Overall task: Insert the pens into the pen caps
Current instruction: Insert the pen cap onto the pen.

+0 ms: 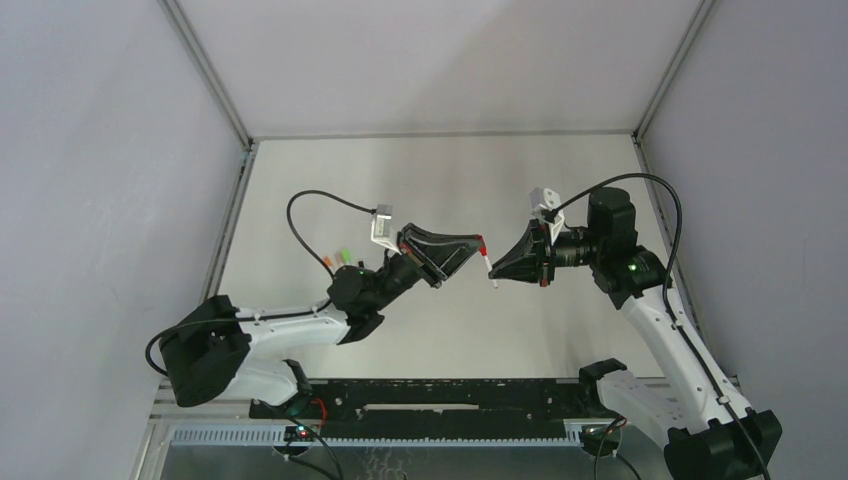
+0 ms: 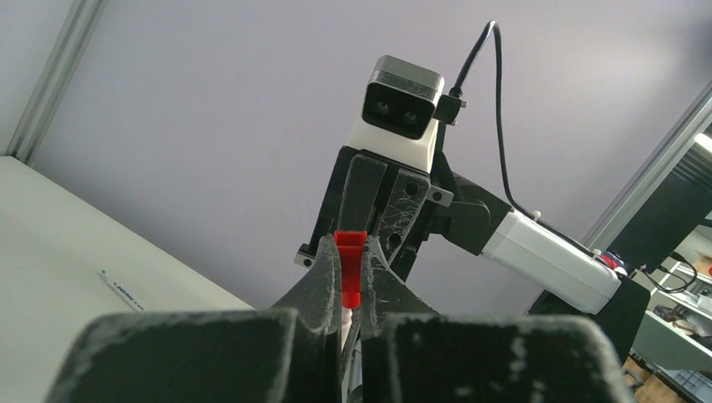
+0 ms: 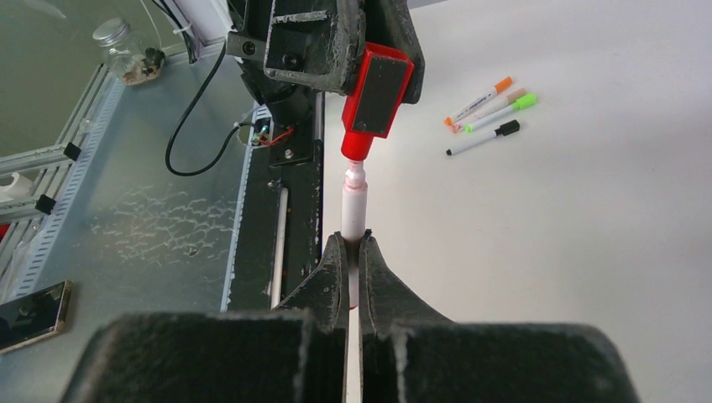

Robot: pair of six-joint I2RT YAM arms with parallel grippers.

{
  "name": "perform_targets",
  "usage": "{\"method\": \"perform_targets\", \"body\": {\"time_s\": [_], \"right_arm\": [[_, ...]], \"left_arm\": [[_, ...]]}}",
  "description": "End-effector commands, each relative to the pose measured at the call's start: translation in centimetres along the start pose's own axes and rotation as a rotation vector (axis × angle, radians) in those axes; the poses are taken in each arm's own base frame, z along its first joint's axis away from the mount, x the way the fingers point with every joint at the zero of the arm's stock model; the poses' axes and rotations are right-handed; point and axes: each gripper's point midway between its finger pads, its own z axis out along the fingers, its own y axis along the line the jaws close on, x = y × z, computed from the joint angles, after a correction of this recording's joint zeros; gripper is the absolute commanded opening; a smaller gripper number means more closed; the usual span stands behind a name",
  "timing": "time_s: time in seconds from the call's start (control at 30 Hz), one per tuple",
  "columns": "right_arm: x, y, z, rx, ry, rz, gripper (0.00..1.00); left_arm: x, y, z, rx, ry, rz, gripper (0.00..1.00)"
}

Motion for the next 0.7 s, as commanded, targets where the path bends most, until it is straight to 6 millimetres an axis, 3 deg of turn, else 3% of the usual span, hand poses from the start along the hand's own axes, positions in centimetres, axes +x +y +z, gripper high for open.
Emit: {"method": "perform_targets", "body": {"time_s": [0.0,0.27,0.5,0.67], "right_arm": [[-0.4,-0.1,0.0,0.002,-0.011,-0.010,0.00],[-0.6,-0.1,-0.1,0.002,-0.022,0.007,0.00],[-0.6,-0.3,-0.2,0.011,-0.024,0.013,0.00],[-0.6,-0.5,-0.4,0.023,-0.024,0.008,0.00]], "left_arm": [[-1.3,-1.6,1.2,0.058,-0.029,0.007,0.00],[0.1,-1.3,1.1,0.043,0.035,0.039,0.00],[2.9,-0.2,0.8,-0.007,0.163,0.114,0.00],[3.1,-0.2,0.3,-0.010,0.179,0.131,0.00]]}}
